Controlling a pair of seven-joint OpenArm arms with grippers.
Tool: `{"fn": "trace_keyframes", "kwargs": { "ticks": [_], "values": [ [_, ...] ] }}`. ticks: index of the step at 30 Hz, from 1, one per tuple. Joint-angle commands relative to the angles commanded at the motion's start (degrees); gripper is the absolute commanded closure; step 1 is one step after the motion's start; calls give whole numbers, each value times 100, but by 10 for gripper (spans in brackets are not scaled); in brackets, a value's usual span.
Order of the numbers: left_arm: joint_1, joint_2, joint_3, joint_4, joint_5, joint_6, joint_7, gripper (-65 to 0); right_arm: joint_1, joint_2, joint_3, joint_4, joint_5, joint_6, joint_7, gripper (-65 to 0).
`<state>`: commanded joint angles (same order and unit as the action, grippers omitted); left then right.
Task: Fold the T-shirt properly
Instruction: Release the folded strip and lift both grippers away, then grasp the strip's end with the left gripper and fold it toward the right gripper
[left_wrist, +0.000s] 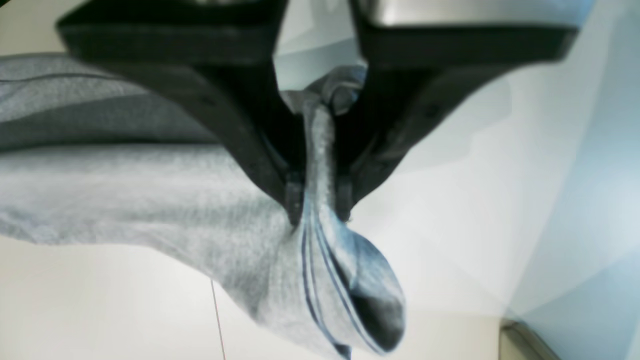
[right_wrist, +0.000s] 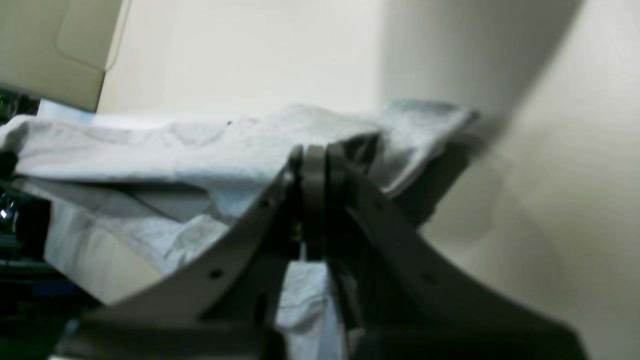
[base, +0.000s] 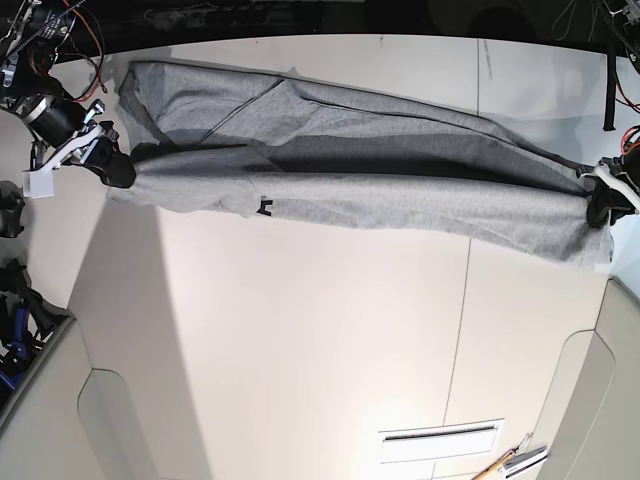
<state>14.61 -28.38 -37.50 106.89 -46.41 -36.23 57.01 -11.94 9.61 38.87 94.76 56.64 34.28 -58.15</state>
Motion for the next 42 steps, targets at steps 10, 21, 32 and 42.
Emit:
{"fn": "trace_keyframes", "kwargs": {
  "ticks": [10, 21, 32, 42],
  "values": [
    [13, 107, 0, -2, -2, 0, -28, 0, -831, -310, -11, -4, -2, 4, 26, -272],
    [17, 122, 0, 402, -540, -214, 155, 0, -938, -310, 382, -2, 83, 2, -20, -272],
    [92, 688, 2354, 1464, 243, 35, 114, 0, -903, -90, 813, -2, 168, 2, -15, -272],
    [94, 1060, 4865, 1215, 1687, 133, -409, -146, -901, -90, 807, -2, 494, 70, -157, -272]
  ]
}}
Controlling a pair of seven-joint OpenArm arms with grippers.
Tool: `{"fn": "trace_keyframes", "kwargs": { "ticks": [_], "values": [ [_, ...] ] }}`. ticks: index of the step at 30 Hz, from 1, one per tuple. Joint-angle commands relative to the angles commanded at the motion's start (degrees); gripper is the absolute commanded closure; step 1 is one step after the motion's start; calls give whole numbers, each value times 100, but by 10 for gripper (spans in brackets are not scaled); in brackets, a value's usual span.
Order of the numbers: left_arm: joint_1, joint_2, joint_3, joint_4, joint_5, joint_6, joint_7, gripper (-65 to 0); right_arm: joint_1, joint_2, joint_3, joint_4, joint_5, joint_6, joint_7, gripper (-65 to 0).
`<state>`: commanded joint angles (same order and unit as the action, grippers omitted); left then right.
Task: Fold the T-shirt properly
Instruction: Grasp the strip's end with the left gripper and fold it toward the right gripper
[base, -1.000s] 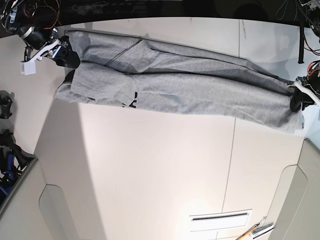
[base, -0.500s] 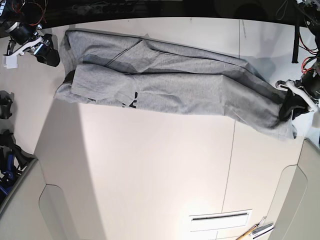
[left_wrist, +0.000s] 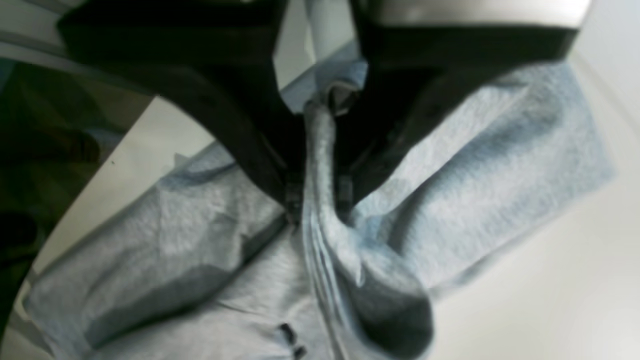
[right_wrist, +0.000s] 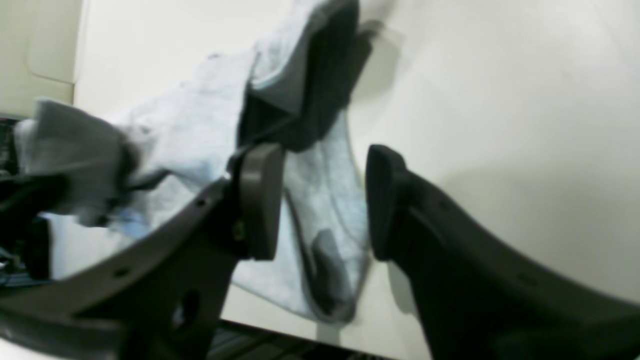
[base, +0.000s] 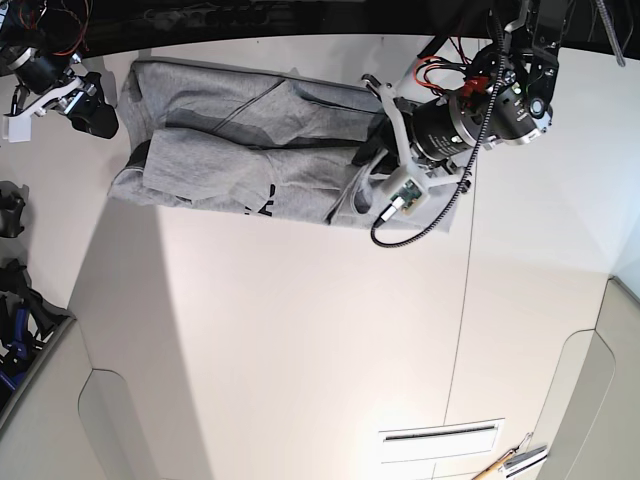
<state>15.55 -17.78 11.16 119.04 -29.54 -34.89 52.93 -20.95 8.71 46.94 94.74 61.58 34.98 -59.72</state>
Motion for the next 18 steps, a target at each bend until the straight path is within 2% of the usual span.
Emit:
{"fn": "trace_keyframes", "kwargs": {
  "ticks": [2, 3, 4, 6, 11, 15, 18],
  "values": [
    [2, 0, 205, -225, -2, 0, -365, -311, 46, 0, -50, -2, 81, 24, -61, -309],
    [0, 0, 302, -334, -7, 0, -592, -364, 61, 0, -103, -2, 122, 24, -76, -344],
    [0, 0, 387, -426, -28, 2, -820, -380, 59, 0, -179, -2, 142, 24, -79, -376],
    [0, 2, 540, -518, -149, 0, -1010, -379, 57, -2, -400, -2, 142, 24, -133, -403],
    [-2, 2, 704, -509, -155, 0, -949, -378, 57, -33, -898, -2, 98, 20, -153, -403],
    [-2, 0, 704, -431, -153, -2, -940, -378, 39, -31, -671, 98, 181, 17, -205, -403],
    [-4, 0, 704, -428, -142, -2, -940, -378, -140, -35, -424, 612, 197, 15, -203, -403]
  ]
}}
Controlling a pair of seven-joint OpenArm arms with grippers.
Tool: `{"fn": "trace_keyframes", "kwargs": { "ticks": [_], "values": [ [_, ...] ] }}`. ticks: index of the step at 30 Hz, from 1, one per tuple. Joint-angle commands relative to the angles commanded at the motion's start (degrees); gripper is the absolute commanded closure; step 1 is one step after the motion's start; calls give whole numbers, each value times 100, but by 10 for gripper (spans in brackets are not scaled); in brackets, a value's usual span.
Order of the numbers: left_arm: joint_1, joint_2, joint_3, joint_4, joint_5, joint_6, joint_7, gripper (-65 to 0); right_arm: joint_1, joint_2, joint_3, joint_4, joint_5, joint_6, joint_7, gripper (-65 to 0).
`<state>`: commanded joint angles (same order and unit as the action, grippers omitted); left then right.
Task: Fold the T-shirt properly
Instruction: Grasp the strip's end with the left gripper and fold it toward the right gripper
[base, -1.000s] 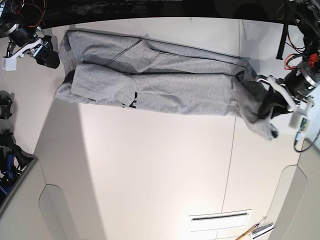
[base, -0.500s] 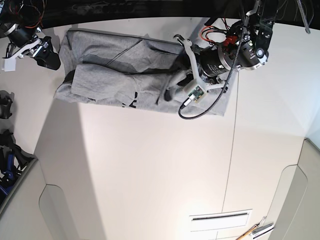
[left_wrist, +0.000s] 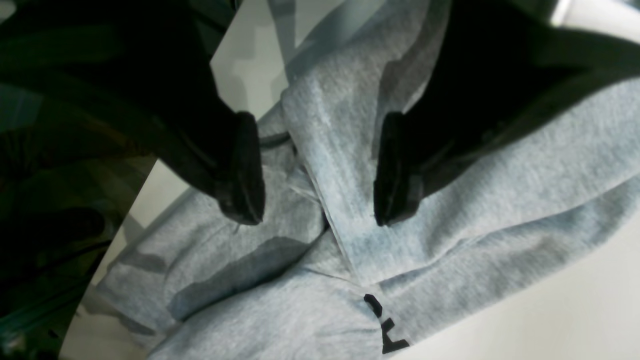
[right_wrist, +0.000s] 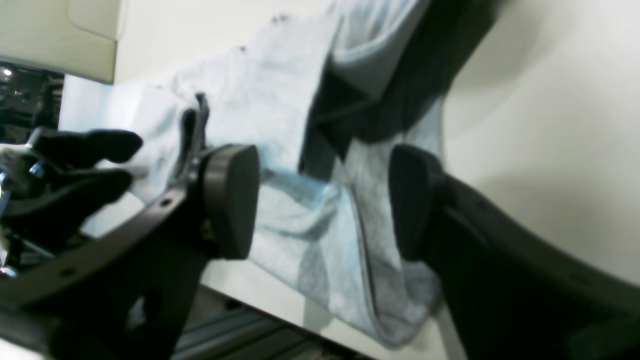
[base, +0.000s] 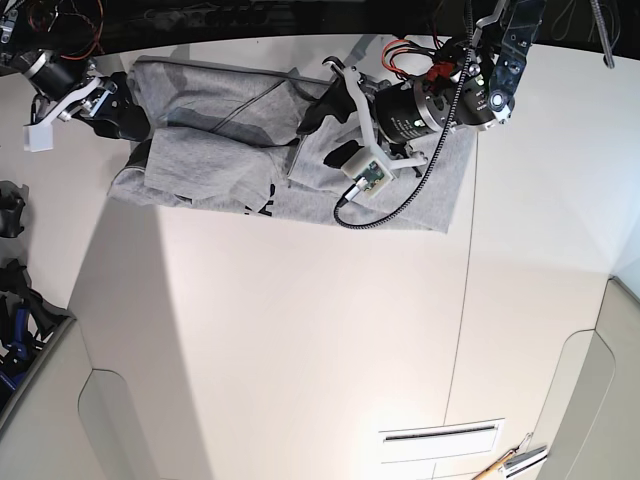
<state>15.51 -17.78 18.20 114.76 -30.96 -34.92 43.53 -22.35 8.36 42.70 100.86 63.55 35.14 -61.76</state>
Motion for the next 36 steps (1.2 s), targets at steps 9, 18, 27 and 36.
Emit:
{"fn": "trace_keyframes", "kwargs": {
  "ticks": [9, 18, 27, 36],
  "values": [
    [-31, 2, 0, -4, 79, 0, -11, -378, 229, -428, -293, 1775, -422, -66, 260, -244],
    [-26, 0, 0, -4, 79, 0, 2, -378, 555, 0, -1425, -186, -2223, -83, 1917, -114],
    [-24, 0, 0, -4, 79, 0, 87, -378, 883, 83, -1355, -1143, -1178, -83, 1152, -114],
    [-22, -2, 0, -4, 76, 0, 155, -378, 833, 74, 186, -238, -573, -59, 280, -154]
  ]
}}
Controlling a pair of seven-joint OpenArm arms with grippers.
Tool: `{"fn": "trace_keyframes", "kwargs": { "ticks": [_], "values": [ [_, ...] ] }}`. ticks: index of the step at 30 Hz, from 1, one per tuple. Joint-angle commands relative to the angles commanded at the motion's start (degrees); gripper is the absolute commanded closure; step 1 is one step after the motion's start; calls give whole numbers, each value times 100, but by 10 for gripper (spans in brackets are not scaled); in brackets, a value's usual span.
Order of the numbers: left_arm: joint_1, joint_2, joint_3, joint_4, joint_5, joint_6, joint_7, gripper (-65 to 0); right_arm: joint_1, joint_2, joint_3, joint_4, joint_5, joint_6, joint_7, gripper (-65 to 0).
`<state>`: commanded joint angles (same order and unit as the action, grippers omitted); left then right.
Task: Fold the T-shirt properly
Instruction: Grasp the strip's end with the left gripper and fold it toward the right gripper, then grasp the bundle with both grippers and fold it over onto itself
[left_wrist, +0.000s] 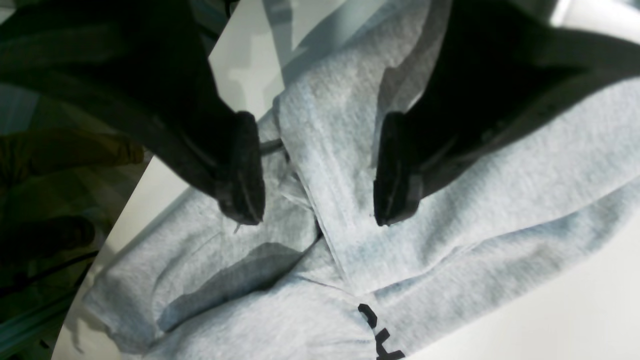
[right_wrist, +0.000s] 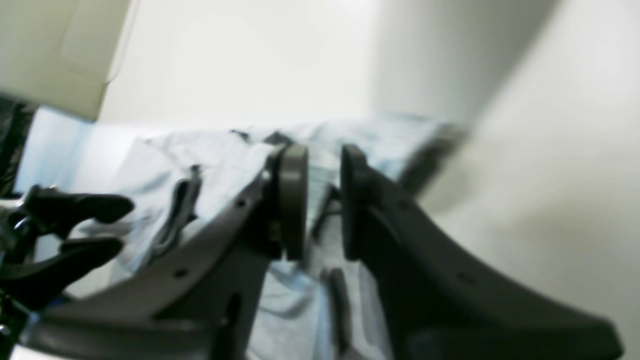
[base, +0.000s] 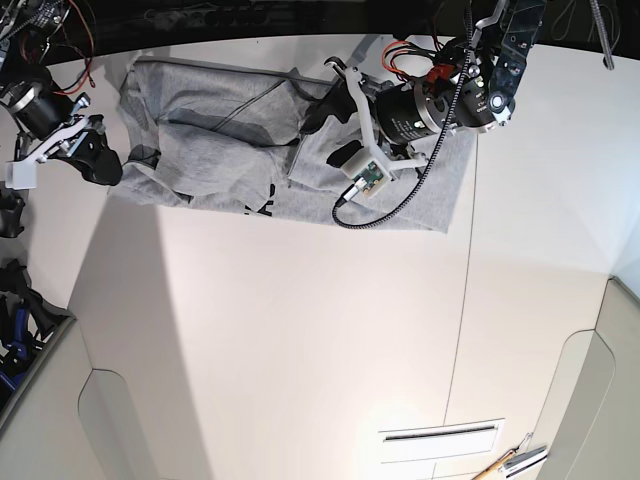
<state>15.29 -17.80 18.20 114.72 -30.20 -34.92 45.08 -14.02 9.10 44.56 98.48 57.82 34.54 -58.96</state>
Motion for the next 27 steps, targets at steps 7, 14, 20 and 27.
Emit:
{"fn": "trace_keyframes", "kwargs": {
  "ticks": [7, 14, 20, 27],
  "values": [
    [-2, 175, 0, 0, -85, -2, -2, -378, -280, 208, -63, -715, -229, 39, 278, -405],
    [0, 365, 0, 0, -83, -2, 157, -378, -254, 308, -887, -1582, 282, 111, 273, -405],
    [0, 365, 0, 0, -81, -2, 153, -378, -251, 210, -1458, -1600, 282, 111, 280, -405],
    [0, 367, 0, 0, -79, -2, 153, -378, 20, 20, -1460, -1598, 240, 107, 282, -402]
  ]
}}
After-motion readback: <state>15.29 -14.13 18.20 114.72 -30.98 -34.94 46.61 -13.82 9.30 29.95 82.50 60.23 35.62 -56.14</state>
